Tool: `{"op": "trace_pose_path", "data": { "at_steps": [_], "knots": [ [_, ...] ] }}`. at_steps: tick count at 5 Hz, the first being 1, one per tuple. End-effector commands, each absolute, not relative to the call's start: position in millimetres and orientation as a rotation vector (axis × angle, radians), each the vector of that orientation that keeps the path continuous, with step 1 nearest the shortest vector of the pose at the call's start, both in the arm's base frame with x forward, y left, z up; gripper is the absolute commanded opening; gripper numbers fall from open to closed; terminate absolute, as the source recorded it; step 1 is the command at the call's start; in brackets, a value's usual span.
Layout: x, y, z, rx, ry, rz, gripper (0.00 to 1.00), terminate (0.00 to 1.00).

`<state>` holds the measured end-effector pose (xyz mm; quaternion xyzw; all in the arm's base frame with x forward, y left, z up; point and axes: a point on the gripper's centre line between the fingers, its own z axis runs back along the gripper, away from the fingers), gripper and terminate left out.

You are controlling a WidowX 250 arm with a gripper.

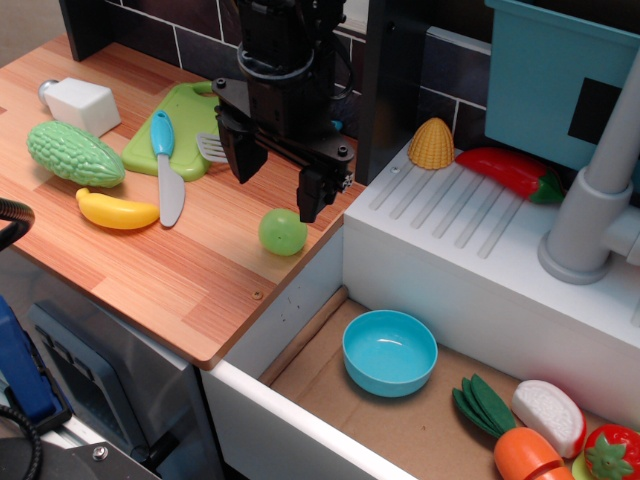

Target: Put pear in bowl

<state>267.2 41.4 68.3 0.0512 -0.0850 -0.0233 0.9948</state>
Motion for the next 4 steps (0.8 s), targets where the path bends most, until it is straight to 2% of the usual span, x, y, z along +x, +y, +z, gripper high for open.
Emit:
{"op": "trace_pose_path", "data": {
  "at_steps": [1,4],
  "knots": [
    [267.2,41.4,68.3,0.103,-0.17,-0.047,1.0,0.0],
    [275.6,45.5,42.9,0.07,-0.209,-0.047,1.0,0.0]
  ]
}}
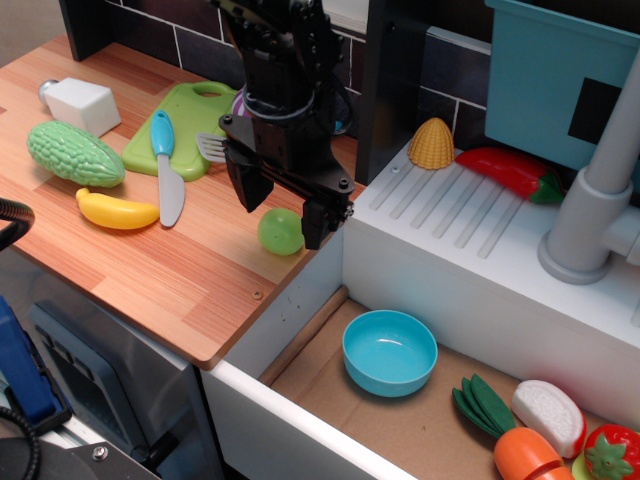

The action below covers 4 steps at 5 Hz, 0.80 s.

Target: Put pear in bowl

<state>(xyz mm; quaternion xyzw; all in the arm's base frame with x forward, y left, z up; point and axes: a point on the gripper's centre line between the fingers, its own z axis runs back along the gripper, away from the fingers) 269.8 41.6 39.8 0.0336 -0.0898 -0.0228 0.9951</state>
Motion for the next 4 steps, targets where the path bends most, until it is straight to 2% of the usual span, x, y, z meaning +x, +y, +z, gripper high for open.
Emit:
{"op": "trace_pose_path", "data": {
  "at_steps": [1,2,3,4],
  "knots": [
    [277.1,46.4,35.9,0.064,-0.214,-0.053,1.0,0.0],
    [279.0,49.3,30.4,0.055,-0.219,-0.062,1.0,0.0],
    [279.8,47.9,23.2,0.089,-0.229,-0.013,0.0,0.0],
    [278.5,47.5,23.1,0.092,-0.23,-0.001,0.0,0.0]
  ]
}}
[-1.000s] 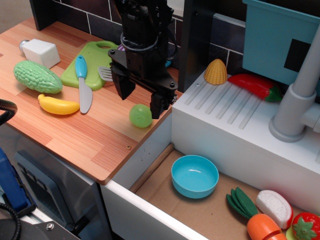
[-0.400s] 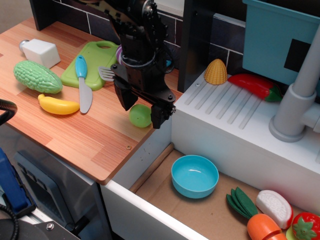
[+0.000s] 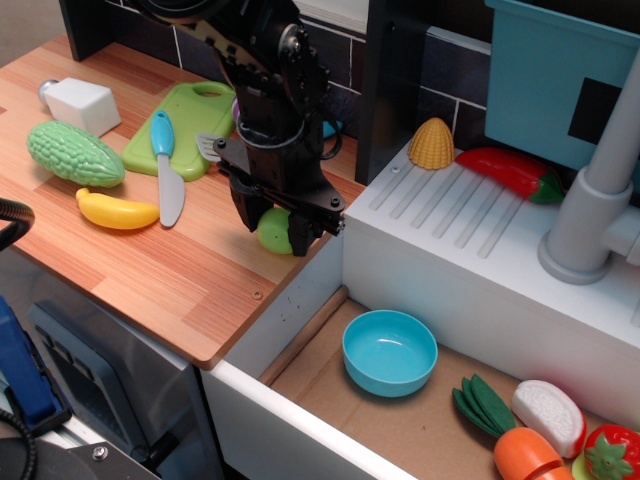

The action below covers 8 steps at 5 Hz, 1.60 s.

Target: Put pear in bowl

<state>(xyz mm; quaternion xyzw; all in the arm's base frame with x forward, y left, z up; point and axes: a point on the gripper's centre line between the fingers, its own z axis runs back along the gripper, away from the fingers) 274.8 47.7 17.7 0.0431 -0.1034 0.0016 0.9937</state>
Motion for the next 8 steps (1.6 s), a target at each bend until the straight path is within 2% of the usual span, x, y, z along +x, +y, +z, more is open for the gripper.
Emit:
{"op": "trace_pose_path", "data": {
  "at_steps": [1,2,3,5,6,8],
  "knots": [
    [281.6,38.2,32.8,0.074,-0.218,-0.005,0.0,0.0],
    [286.9,9.3,43.3,0.072,-0.19,0.02,0.0,0.0],
    [288.6,-5.1,42.0,0.061,-0.191,0.028,0.0,0.0],
    [291.3,-26.3,17.0,-0.081,-0.221,0.053,0.0,0.0],
    [291.8,-34.9,8.8,-0.125,-0.26,0.017,1.0,0.0],
    [289.3,-38.2,9.4,-0.14,-0.275,0.005,1.0,0.0]
  ]
}}
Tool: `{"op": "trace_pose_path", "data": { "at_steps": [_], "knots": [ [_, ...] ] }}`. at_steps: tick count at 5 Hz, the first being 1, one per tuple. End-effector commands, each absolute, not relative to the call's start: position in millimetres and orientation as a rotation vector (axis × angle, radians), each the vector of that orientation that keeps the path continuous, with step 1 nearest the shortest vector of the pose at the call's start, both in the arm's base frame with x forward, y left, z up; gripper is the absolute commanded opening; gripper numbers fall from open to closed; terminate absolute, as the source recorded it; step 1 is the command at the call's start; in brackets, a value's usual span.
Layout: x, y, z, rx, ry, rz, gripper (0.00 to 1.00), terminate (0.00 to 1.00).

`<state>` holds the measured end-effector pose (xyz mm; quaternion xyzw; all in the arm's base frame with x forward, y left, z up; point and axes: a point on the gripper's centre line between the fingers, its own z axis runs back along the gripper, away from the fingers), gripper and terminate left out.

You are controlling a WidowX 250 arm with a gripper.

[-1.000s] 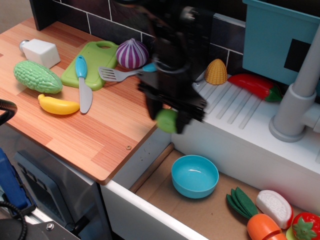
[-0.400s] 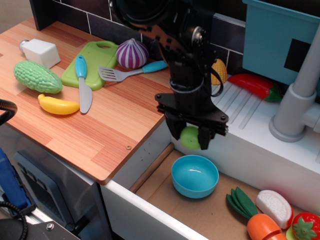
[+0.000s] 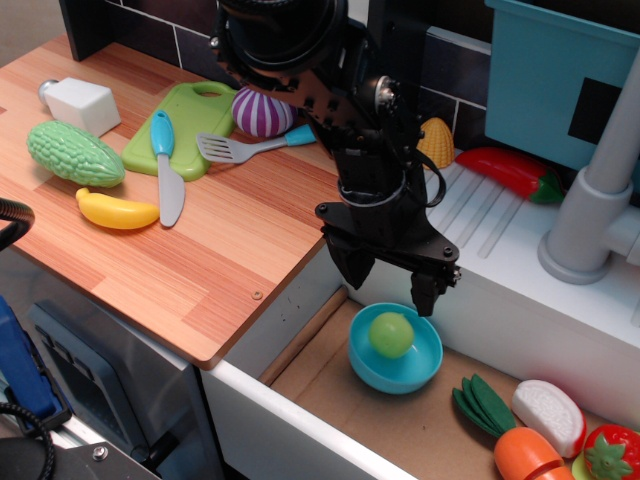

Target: Put pear in bowl

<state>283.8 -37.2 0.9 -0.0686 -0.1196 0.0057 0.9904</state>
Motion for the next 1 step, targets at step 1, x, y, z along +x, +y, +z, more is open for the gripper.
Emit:
{"op": "trace_pose_path", "data": {
  "at_steps": [1],
  "knots": [
    [289.3,-38.2,9.4,-0.14,-0.275,0.005,1.0,1.0]
  ]
}}
